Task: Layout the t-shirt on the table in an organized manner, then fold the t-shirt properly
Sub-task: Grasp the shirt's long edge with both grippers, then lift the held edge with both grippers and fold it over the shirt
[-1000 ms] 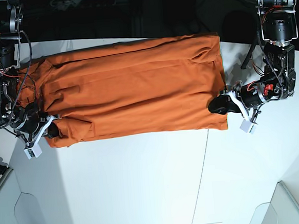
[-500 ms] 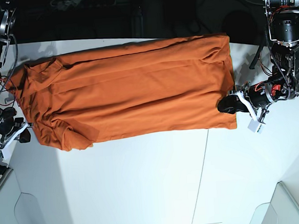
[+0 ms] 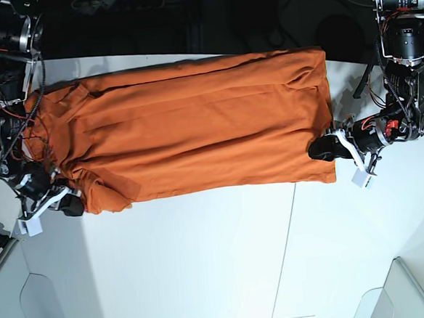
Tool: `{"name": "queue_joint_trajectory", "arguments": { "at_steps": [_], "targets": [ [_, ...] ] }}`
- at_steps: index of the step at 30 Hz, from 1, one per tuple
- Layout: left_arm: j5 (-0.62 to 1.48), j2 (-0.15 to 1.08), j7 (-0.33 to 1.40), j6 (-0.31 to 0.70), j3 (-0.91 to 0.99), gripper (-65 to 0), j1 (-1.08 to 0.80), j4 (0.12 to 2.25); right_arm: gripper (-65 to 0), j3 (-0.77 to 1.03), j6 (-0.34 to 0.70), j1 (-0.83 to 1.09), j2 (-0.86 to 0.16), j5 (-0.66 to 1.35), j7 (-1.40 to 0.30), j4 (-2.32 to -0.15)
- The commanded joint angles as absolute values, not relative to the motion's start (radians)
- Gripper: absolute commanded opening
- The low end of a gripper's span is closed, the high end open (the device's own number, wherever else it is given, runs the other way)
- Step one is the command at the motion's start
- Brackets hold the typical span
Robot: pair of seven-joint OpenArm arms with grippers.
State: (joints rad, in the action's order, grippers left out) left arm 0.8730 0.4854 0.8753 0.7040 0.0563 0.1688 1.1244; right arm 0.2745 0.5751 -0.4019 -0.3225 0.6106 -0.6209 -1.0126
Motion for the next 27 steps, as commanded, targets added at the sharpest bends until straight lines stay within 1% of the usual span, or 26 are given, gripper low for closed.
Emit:
{"name": "queue_joint_trajectory", "arguments": {
  "at_steps": [1,6,11,19,24,27],
  "targets": [
    [0.864,0.504,0.896,0.698,0.06,-43.9,0.179,1.131,-65.0,0.267,0.591,-0.429,-0.332,0.624,-0.598,-1.032],
    [0.862,0.508,0.917,0.698,0.06,-43.9,0.179,1.131,-65.0,0.195,0.577,-0.429,-0.307,0.412,-0.533,-1.028],
    [0.863,0.522,0.918,0.698,0.06,-43.9,0.177,1.131,-65.0,0.185,0.559,-0.429,-0.316,0.338,-0.526,-1.009],
    [0.864,0.55,0.928,0.698,0.06,-43.9,0.157,1.131,-65.0,0.196,0.512,-0.428,-0.421,0.336,-0.49,-0.941],
    [0.867,0.558,0.928,0.698,0.06,-43.9,0.147,1.131,-65.0,0.229,0.512,-0.423,-0.466,0.345,-0.494,-0.929],
    [0.92,0.559,0.933,0.698,0.06,-43.9,0.147,1.132,-65.0,0.271,0.513,-0.424,-0.482,0.399,-0.496,-0.937]
  ]
}}
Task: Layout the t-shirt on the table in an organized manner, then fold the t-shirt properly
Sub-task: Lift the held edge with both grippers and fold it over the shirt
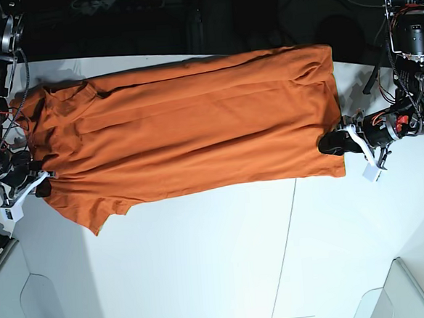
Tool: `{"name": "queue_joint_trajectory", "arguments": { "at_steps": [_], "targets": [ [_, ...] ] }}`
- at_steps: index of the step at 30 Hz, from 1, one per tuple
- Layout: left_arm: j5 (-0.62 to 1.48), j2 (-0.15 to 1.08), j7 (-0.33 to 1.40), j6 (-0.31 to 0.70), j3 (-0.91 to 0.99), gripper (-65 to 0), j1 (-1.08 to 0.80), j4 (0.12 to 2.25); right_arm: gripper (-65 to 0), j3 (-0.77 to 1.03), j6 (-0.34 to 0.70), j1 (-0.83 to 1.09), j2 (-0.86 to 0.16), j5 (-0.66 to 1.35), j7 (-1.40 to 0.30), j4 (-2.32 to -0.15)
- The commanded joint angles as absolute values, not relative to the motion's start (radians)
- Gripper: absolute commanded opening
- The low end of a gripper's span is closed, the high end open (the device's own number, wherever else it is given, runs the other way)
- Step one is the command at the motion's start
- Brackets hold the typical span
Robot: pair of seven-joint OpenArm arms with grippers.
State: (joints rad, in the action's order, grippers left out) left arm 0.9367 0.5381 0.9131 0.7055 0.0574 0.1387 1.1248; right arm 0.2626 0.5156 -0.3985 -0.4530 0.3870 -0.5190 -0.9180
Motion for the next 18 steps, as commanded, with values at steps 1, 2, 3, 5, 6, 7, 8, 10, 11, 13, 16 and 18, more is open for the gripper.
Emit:
{"name": "queue_joint_trajectory", "arguments": {
  "at_steps": [1,2,3,5,6,7,8,10,11,13,16,18],
  "targets": [
    [0.944,0.561,0.94,0.698,0.06,-43.9,0.148,1.133,-65.0,0.292,0.513,-0.424,-0.485,0.426,-0.501,-0.946],
    [0.971,0.563,0.949,0.698,0.06,-43.9,0.149,1.134,-65.0,0.318,0.517,-0.424,-0.485,0.445,-0.511,-0.96],
    [0.998,0.566,0.962,0.698,0.06,-43.9,0.15,1.134,-65.0,0.344,0.531,-0.424,-0.484,0.465,-0.524,-0.977],
    [1.049,0.574,0.984,0.698,0.06,-43.9,0.15,1.137,-65.0,0.388,0.532,-0.424,-0.485,0.506,-0.558,-1.012],
    [1.066,0.578,0.992,0.698,0.06,-43.9,0.15,1.139,-65.0,0.406,0.532,-0.424,-0.484,0.524,-0.573,-1.029],
    [1.084,0.583,0.994,0.698,0.06,-43.9,0.15,1.142,-65.0,0.42,0.532,-0.424,-0.485,0.54,-0.581,-1.041],
    [1.102,0.587,0.996,0.698,0.06,-43.9,0.15,1.145,-65.0,0.429,0.532,-0.424,-0.485,0.547,-0.581,-1.048],
    [1.139,0.595,1.001,0.698,0.06,-43.8,0.152,1.158,-64.5,0.432,0.53,-0.426,-0.484,0.562,-0.579,-1.048],
    [1.155,0.598,1.003,0.698,0.06,-43.0,0.154,1.165,-56.0,0.432,0.53,-0.426,-0.482,0.565,-0.575,-1.048],
    [1.173,0.601,1.007,0.698,0.06,-38.3,0.161,1.187,-40.0,0.432,0.53,-0.426,-0.476,0.561,-0.543,-1.045],
    [1.174,0.604,1.007,0.698,0.06,-28.9,0.177,1.225,-36.0,0.432,0.518,-0.429,-0.458,0.516,-0.467,-1.036],
    [1.167,0.611,1.007,0.698,0.06,-27.2,0.191,1.234,-36.1,0.432,0.5,-0.443,-0.444,0.467,-0.444,-1.017]
  ]
}}
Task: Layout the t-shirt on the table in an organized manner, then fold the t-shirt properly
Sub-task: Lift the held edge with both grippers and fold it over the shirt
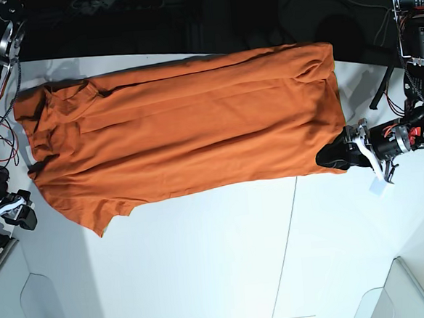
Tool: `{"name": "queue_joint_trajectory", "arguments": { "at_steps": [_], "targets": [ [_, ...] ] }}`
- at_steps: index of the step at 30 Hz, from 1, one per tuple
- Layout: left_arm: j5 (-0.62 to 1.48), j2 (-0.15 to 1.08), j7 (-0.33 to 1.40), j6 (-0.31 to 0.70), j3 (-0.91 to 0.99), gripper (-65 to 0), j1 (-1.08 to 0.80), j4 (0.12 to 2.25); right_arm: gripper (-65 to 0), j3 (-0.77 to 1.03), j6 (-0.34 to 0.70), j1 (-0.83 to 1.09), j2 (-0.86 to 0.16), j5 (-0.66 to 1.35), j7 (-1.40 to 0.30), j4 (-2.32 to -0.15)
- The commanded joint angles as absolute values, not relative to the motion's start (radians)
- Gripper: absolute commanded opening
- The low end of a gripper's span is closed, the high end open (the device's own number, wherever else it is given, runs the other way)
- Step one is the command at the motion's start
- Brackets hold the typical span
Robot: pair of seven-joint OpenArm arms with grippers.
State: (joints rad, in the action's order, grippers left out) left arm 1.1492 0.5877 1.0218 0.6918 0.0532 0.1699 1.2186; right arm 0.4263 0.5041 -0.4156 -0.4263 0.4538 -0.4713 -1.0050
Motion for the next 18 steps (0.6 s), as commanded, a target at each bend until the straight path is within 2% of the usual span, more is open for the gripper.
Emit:
{"name": "queue_joint_trajectory", "arguments": {
  "at_steps": [1,8,14,18],
  "targets": [
    [1.158,0.614,1.005,0.698,0.06,-27.2,0.2,1.234,-36.1,0.432,0.49,-0.457,-0.437,0.45,-0.443,-1.005],
    [0.881,0.632,0.816,0.698,0.06,-27.2,0.213,1.209,-36.0,0.432,0.414,-0.575,-0.432,0.313,-0.407,-0.806],
    [0.785,0.627,0.701,0.698,0.06,-27.1,0.214,1.122,-36.0,0.432,0.416,-0.606,-0.431,0.287,-0.384,-0.669],
    [0.735,0.606,0.661,0.696,0.06,-27.2,0.216,1.061,-36.0,0.431,0.479,-0.606,-0.424,0.287,-0.385,-0.616]
  ]
}}
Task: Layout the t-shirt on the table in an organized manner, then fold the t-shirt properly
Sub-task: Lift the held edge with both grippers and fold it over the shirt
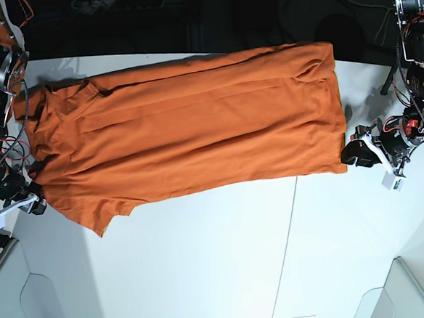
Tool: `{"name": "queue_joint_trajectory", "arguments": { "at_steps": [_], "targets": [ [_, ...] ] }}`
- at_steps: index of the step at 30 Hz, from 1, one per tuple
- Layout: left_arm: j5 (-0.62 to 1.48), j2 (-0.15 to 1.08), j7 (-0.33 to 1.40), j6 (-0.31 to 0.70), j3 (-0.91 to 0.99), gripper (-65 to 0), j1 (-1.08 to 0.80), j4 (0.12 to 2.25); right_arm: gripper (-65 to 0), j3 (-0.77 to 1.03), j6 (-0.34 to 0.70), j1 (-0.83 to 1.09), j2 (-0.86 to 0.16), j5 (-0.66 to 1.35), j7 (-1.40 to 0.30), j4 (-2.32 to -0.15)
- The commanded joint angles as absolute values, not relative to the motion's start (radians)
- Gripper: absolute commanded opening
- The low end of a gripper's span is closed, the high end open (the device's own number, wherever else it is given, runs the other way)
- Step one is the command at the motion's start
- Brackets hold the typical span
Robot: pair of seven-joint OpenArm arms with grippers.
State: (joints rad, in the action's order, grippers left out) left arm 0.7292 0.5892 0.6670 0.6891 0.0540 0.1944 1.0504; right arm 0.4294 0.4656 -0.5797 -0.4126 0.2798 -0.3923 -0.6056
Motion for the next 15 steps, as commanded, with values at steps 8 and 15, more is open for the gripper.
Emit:
{"name": "queue_joint_trajectory", "arguments": {
  "at_steps": [8,15],
  "targets": [
    [0.736,0.543,0.661,0.696,0.06,-27.2,0.216,1.039,-36.2,0.369,0.557,-0.606,-0.385,0.325,-0.39,-0.613],
    [0.719,0.527,0.662,0.696,0.06,-47.0,0.216,1.039,-53.4,0.212,0.557,-0.607,-0.366,0.319,-0.393,-0.617]
  ]
}}
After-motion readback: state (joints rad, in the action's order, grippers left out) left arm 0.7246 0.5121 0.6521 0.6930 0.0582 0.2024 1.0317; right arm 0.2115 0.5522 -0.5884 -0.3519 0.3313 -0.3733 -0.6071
